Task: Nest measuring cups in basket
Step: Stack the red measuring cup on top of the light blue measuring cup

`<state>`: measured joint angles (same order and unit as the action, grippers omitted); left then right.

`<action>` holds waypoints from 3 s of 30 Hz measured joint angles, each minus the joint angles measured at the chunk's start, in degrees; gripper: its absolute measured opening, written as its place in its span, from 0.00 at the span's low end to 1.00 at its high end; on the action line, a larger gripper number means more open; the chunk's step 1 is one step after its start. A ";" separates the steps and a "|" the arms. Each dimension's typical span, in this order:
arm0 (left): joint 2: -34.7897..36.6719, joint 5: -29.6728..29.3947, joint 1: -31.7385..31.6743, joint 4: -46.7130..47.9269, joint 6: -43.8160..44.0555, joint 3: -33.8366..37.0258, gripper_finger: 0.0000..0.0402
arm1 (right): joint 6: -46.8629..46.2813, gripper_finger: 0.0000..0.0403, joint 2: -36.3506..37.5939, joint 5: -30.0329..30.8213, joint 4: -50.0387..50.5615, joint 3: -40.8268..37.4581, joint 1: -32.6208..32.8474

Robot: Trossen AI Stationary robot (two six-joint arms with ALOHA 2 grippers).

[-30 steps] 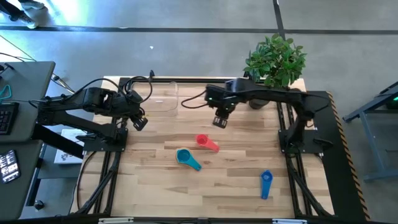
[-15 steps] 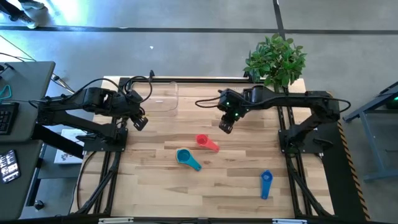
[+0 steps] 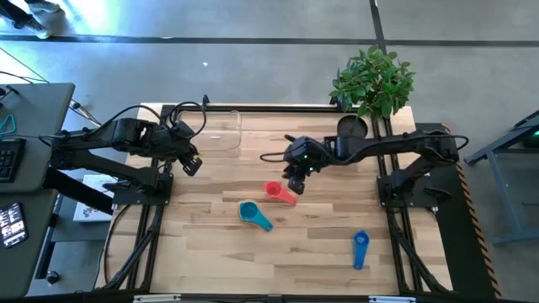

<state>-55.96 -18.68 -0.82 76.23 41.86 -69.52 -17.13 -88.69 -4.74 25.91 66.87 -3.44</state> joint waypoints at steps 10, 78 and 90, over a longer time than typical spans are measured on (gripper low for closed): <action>0.00 0.02 0.00 -0.01 -0.04 0.00 0.21 | 1.70 0.26 -6.57 0.95 -7.17 0.00 1.72; 0.00 0.04 -0.02 -0.02 -1.53 0.02 0.21 | -37.37 0.00 -21.45 14.42 7.54 27.54 11.23; -0.01 0.04 0.00 -0.02 -1.54 0.02 0.21 | -39.93 0.00 -23.91 14.22 0.98 27.76 14.84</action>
<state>-55.97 -18.63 -0.82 76.20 40.32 -69.49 -57.06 -112.61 9.47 26.89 94.63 11.40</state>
